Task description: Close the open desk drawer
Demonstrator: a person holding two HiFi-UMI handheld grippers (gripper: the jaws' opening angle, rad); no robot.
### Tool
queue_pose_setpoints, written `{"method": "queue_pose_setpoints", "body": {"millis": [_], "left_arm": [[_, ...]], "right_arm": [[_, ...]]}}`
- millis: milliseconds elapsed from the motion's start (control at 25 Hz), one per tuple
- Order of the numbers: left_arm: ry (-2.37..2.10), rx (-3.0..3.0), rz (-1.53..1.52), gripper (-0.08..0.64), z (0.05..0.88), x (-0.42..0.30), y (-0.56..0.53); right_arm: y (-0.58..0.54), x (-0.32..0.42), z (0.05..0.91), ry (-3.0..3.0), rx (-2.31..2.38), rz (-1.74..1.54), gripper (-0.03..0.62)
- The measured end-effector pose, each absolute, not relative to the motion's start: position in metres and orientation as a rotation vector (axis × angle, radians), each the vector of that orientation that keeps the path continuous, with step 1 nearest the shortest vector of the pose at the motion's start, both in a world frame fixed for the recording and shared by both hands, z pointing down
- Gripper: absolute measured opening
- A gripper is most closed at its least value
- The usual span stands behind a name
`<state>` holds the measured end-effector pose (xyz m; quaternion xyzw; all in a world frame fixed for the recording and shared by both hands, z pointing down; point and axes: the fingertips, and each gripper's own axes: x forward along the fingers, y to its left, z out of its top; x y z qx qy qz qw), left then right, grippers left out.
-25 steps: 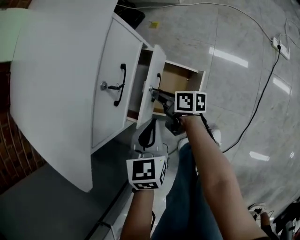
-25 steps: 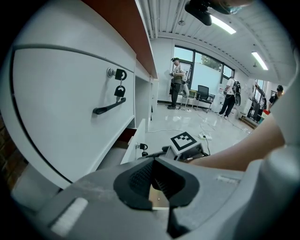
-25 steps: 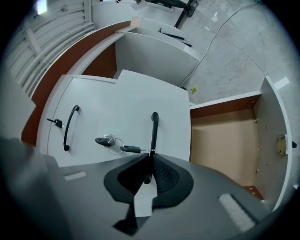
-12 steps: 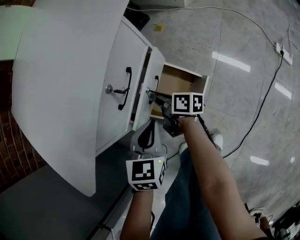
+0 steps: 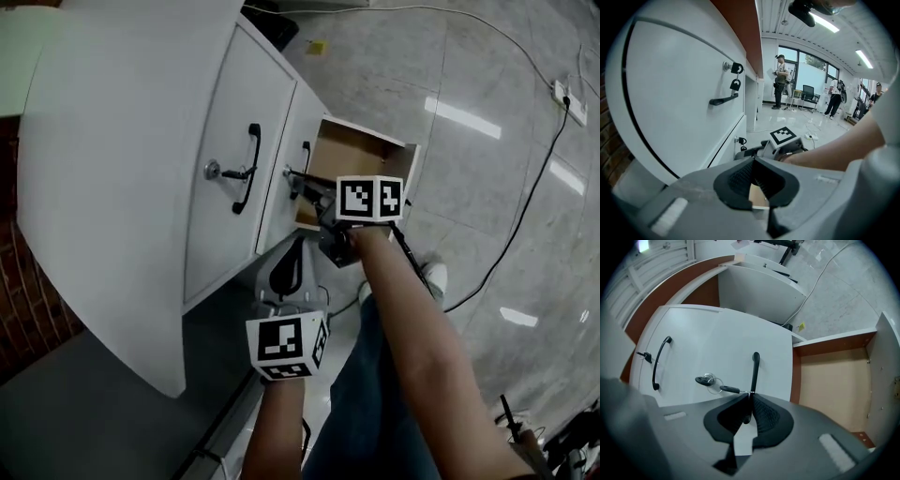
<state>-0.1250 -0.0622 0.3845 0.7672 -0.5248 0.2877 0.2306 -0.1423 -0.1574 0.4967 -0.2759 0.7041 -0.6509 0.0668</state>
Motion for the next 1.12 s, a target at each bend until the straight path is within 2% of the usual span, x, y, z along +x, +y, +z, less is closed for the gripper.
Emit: {"method": "queue_pose_setpoints", "body": {"millis": [1120], "left_arm": [[-1.430, 2.103, 0.812, -0.001, 0.3935, -0.1256, -0.0537]], "right_arm": [[-0.1571, -0.1445, 0.4924, 2.044, -0.869, -2.002, 0.020]]}}
